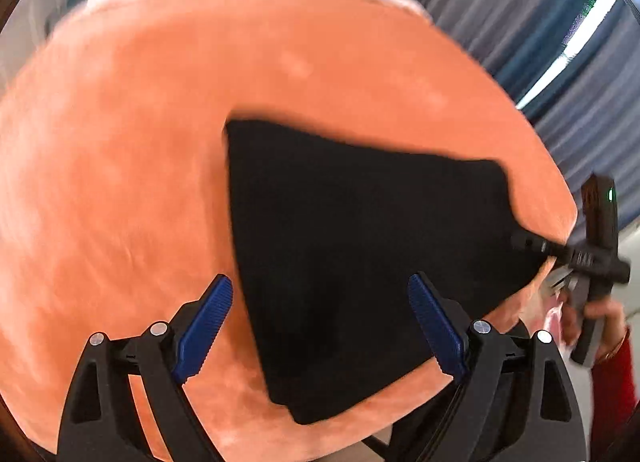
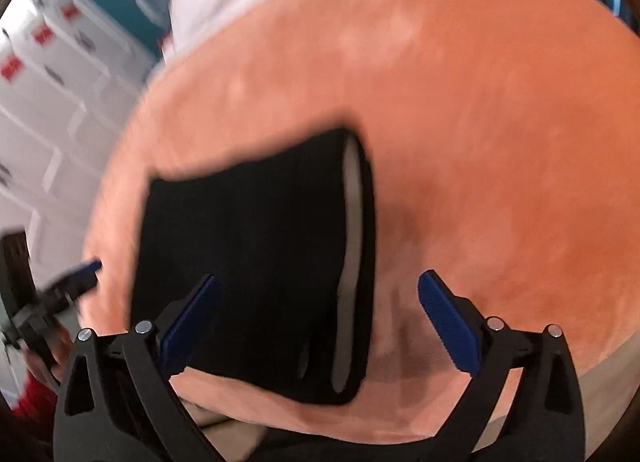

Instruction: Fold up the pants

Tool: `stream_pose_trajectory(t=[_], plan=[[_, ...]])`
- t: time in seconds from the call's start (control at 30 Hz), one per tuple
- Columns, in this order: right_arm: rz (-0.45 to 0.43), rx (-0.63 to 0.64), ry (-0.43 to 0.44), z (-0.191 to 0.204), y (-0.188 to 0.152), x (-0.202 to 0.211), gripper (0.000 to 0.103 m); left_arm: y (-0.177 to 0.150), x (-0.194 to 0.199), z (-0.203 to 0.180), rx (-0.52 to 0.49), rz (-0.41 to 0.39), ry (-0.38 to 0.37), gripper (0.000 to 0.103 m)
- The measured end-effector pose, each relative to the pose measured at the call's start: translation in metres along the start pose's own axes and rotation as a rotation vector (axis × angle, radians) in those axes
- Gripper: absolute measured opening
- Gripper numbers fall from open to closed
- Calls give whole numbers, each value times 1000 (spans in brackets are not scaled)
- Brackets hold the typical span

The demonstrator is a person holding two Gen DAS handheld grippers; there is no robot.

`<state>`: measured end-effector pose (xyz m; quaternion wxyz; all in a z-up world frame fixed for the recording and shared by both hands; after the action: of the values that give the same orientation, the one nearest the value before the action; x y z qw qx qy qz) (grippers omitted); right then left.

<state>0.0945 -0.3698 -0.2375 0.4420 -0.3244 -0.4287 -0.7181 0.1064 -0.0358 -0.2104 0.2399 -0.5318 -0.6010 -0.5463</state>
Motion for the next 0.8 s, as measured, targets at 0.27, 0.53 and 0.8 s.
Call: stream_pose_trajectory(t=[0.27, 0.53, 0.8], plan=[[-22, -73, 83, 8, -14, -31, 50, -9, -59, 25, 178, 53, -200, 46], [-81, 37, 214, 111, 6, 0, 34, 6, 66, 59, 109, -133, -142, 29], [50, 75, 100, 157, -22, -111, 69, -76, 46, 134, 125, 20, 315, 47]])
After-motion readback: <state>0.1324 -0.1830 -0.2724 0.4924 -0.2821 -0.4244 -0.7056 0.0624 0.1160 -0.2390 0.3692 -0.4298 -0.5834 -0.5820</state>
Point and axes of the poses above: each gripper's, at about its wrist camera, not at the fingertips, and x roughly against the way its jaws point, z to its left, y to its top, the point moved 1 cm from there along -x, roughly the way its jaws point, and after that the axes turned 1 degree about y, right-handed, at the moved point
